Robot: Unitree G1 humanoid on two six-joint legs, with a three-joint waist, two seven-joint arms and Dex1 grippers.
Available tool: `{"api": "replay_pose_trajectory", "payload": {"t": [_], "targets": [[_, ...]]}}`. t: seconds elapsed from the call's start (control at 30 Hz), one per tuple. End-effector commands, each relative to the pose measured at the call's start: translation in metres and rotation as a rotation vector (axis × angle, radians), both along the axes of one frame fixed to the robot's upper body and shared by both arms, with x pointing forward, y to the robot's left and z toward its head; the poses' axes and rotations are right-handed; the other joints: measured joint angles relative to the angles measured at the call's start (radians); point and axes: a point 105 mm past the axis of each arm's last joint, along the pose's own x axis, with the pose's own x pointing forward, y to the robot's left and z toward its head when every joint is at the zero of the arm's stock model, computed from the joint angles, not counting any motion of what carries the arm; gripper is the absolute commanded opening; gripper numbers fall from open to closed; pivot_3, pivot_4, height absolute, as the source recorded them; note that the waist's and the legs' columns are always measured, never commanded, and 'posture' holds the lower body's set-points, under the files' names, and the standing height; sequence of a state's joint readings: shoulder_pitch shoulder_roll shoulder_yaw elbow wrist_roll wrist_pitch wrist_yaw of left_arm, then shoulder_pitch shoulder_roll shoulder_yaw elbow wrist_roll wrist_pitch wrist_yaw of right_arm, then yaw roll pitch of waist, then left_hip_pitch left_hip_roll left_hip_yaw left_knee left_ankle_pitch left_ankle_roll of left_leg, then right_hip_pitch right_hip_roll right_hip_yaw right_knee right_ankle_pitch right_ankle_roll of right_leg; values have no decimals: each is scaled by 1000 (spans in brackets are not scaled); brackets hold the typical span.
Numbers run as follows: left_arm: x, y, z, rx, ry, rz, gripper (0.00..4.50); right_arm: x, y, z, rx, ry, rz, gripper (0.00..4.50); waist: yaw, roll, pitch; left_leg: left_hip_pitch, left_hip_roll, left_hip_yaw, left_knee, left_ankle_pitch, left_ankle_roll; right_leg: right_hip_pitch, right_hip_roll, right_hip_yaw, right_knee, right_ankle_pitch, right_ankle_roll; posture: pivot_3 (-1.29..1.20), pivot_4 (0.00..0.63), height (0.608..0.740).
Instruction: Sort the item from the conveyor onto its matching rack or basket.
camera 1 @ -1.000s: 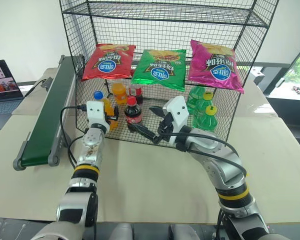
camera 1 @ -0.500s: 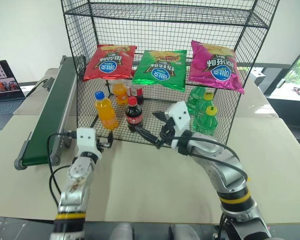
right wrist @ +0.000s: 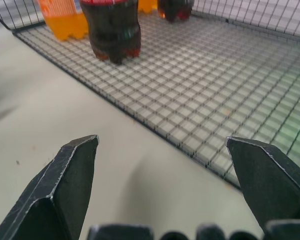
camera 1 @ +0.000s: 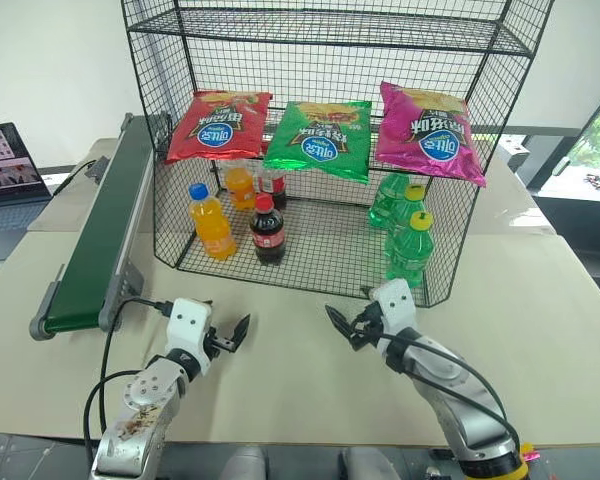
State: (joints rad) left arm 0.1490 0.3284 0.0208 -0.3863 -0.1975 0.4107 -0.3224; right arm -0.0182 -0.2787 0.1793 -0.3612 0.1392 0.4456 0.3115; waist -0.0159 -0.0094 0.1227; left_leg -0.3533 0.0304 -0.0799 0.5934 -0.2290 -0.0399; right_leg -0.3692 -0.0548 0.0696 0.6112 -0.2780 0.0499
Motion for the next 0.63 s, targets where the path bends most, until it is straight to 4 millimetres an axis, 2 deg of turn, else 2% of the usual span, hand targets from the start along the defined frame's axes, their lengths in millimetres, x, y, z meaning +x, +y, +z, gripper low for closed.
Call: {"api": "replay_pose_trajectory", "payload": {"t": [0.03,0.33,0.63], "targets": [[3,-3,8,36,-61,-27,4442,1,-10,7,-12,-65,-34,4500,0,0,0,0,0,0,0,0,0,0,0,0,0,0,0,0,150,738],[10,-4,10,35,-79,-57,4442,3,-12,11,3,-91,-67,4500,0,0,0,0,0,0,0,0,0,0,0,0,0,0,0,0,150,738],[11,-5,7,25,-69,-67,4442,-4,-24,1,-14,-52,-59,4500,0,0,0,0,0,0,0,0,0,0,0,0,0,0,0,0,150,738]]}}
